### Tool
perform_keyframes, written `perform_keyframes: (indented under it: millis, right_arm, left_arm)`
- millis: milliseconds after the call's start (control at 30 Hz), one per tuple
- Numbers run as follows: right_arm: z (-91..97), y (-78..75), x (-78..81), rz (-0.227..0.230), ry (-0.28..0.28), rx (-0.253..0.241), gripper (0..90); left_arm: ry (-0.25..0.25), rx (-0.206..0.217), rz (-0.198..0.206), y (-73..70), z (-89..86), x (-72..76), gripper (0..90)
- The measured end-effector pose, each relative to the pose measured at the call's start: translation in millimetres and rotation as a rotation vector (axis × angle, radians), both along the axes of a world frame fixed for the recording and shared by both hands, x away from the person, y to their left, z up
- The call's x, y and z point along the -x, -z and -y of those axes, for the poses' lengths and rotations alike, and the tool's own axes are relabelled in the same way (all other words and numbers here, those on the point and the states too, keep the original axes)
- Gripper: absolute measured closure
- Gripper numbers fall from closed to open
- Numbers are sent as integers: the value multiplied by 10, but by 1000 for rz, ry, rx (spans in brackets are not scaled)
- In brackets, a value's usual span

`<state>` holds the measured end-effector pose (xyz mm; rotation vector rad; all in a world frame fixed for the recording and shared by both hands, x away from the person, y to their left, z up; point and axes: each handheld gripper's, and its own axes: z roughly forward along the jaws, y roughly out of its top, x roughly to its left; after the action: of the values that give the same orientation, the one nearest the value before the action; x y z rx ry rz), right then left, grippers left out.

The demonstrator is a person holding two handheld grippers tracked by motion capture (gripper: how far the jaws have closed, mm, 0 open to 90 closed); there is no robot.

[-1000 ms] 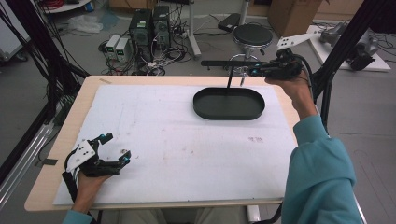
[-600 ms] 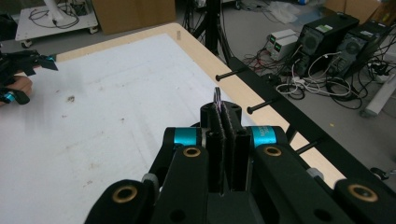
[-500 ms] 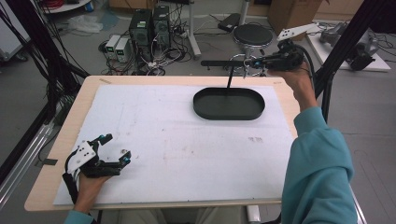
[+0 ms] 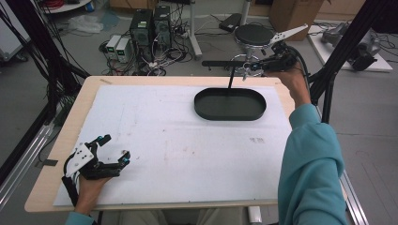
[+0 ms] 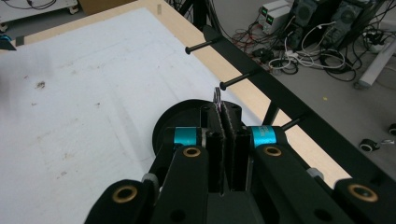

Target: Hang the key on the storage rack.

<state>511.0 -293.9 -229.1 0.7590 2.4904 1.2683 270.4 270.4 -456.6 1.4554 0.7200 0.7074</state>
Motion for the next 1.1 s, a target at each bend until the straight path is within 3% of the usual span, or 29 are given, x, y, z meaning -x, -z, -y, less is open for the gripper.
perform_keyframes:
  millis: [633, 1100]
  right_arm:
    - [-64, 234, -251, -58, 49, 93, 893]
    - [-22, 279, -295, -77, 78, 108, 893]
  left_arm:
    - [-1, 3, 7, 4, 0, 6, 17]
    - [-3, 1, 6, 3, -6, 8, 18]
